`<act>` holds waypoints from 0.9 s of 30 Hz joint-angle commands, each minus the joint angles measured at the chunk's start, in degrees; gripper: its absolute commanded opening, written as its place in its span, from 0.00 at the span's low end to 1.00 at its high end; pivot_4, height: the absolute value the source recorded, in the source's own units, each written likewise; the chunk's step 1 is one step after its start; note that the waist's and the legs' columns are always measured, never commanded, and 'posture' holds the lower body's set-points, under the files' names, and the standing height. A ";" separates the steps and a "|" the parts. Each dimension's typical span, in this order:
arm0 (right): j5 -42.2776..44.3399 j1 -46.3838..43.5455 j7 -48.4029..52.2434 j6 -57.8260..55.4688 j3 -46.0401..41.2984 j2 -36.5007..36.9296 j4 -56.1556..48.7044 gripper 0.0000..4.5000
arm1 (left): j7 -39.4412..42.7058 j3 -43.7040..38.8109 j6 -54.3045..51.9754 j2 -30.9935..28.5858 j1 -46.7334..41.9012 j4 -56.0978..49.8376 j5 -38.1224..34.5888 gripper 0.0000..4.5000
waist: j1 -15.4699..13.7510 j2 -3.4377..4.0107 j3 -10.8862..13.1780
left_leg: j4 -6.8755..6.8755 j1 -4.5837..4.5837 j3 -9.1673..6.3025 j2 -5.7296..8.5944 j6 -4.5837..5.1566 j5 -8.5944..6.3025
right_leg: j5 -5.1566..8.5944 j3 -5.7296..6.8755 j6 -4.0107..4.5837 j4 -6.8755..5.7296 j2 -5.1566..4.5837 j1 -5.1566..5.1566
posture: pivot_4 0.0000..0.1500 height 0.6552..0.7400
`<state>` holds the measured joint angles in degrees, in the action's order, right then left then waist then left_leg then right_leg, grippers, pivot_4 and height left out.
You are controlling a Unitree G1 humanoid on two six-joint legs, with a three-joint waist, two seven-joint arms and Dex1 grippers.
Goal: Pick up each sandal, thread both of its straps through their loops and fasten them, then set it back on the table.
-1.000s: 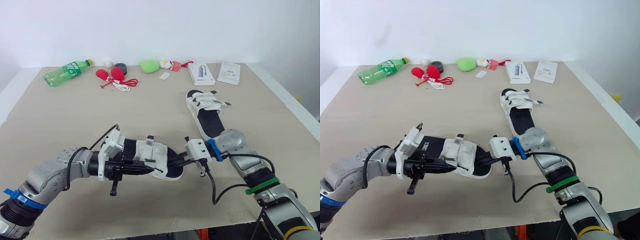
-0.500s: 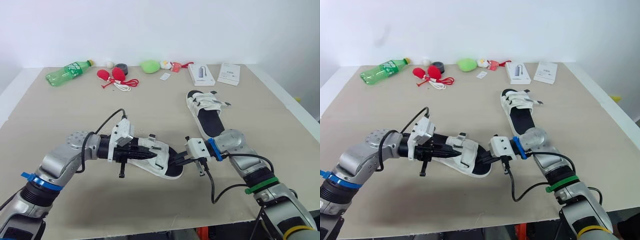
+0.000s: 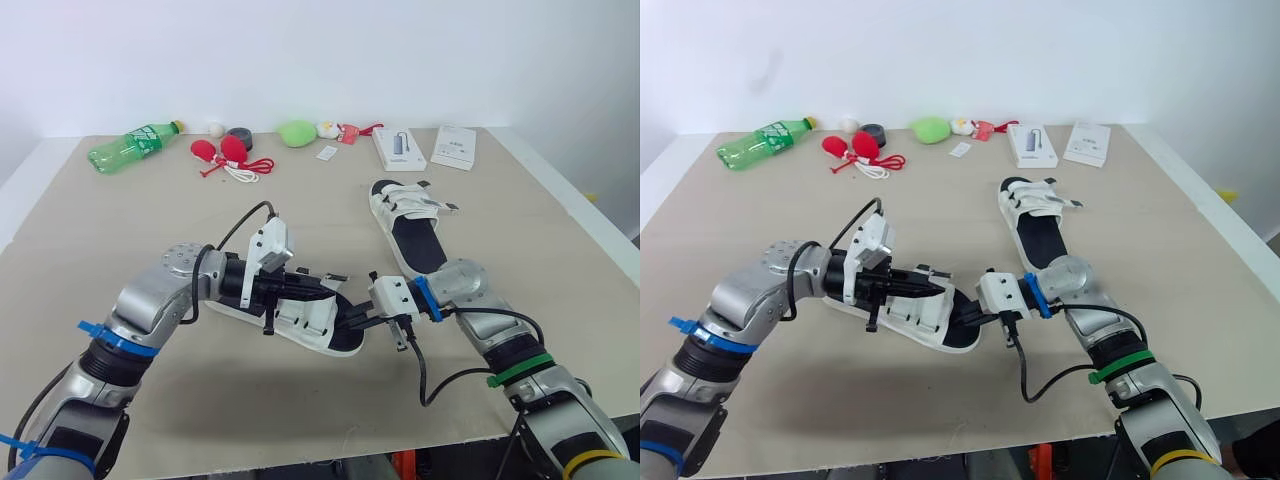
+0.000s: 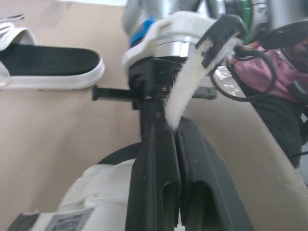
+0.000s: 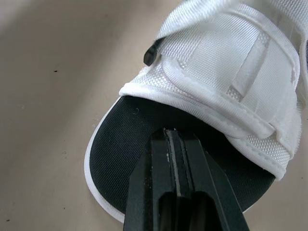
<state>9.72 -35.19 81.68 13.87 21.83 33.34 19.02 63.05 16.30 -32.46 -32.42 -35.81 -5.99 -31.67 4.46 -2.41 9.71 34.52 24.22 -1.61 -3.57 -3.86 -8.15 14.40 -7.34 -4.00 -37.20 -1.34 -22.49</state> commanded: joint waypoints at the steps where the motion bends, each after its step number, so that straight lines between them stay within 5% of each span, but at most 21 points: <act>1: -4.91 1.47 -1.37 -0.78 1.37 0.47 3.08 0.00 | 0.34 -0.11 0.59 0.46 -1.95 1.23 2.27 0.00 | 0.02 0.00 0.00 | 0.00 0.00 -0.01 0.00 0.00 0.00 | -0.01 -0.01 0.01 0.00 0.00 -0.01 | 1.00 1.00; 11: -4.68 2.26 -2.31 -1.34 1.26 0.45 1.69 0.00 | -0.36 0.47 2.35 2.98 -3.06 8.15 8.64 0.00 | 0.01 0.00 0.00 | 0.00 -0.01 -0.03 0.01 0.02 0.03 | -0.03 0.00 0.01 0.00 0.00 0.02 | 1.00 1.00; 14: -4.70 1.95 -2.47 -1.37 1.31 0.30 1.83 0.00 | -0.27 0.08 3.85 3.79 -3.33 9.55 9.77 0.17 | 0.01 0.00 -0.01 | 0.00 -0.04 -0.05 0.03 0.05 0.05 | -0.04 -0.01 0.02 0.00 -0.01 -0.04 | 1.00 1.00; 19: -4.78 1.63 -2.53 -1.50 1.23 0.31 1.82 0.00 | -0.42 0.12 10.61 3.66 -3.76 11.00 14.10 0.59 | 0.02 0.00 -0.01 | 0.00 -0.06 -0.06 0.06 0.05 0.05 | -0.04 -0.02 0.03 0.02 -0.03 -0.20 | 1.00 1.00; 27: -4.89 1.31 -2.40 -1.48 0.96 0.67 2.15 0.00 | 0.89 -8.19 13.06 5.25 -9.62 10.38 8.35 0.59 | 0.06 0.00 -0.01 | -0.08 -0.04 -0.08 0.05 0.08 0.07 | -0.10 -0.02 0.05 0.01 0.00 -0.05 | 1.00 1.00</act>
<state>9.11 -34.62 80.11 13.90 21.75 33.29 18.27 62.53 10.52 -18.77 -28.07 -43.77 6.23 -19.61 4.52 -2.40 9.71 34.44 24.16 -1.67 -3.51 -3.79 -8.07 14.30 -7.37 -3.95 -37.18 -1.35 -22.52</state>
